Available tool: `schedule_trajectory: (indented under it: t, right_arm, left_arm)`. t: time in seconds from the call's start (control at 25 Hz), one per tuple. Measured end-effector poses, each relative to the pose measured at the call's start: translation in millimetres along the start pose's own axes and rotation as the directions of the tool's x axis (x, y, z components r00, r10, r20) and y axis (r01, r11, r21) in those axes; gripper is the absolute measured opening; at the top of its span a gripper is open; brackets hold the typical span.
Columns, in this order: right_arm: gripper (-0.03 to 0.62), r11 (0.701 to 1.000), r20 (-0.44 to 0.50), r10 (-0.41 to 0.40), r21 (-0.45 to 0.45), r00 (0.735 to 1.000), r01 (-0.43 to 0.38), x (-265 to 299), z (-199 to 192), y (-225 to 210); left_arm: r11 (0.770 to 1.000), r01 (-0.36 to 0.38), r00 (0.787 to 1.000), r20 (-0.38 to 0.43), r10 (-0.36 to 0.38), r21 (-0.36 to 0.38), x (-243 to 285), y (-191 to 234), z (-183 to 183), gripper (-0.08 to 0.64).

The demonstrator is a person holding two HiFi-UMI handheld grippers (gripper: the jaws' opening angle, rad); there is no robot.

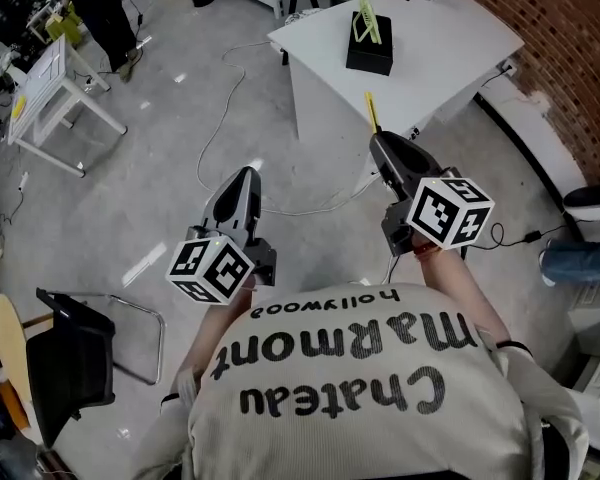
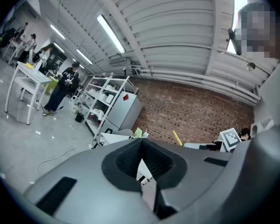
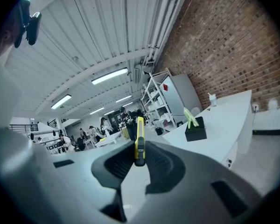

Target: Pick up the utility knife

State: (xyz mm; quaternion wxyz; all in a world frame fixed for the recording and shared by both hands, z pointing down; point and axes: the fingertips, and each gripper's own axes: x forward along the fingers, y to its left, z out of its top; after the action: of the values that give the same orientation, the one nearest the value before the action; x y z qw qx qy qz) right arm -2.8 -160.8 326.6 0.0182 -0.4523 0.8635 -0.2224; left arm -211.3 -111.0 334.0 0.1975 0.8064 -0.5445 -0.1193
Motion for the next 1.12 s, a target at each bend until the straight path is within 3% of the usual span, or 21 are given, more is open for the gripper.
schedule_trajectory:
  t: [1.12]
  right_arm:
    - [0.071,1.0,-0.018,-0.021,-0.01,1.0,0.021,-0.5,-4.9,-36.0]
  left_arm:
    - [1.0,-0.022,1.0,-0.006,0.022,0.006,13.7,-13.1,-8.8,0.002]
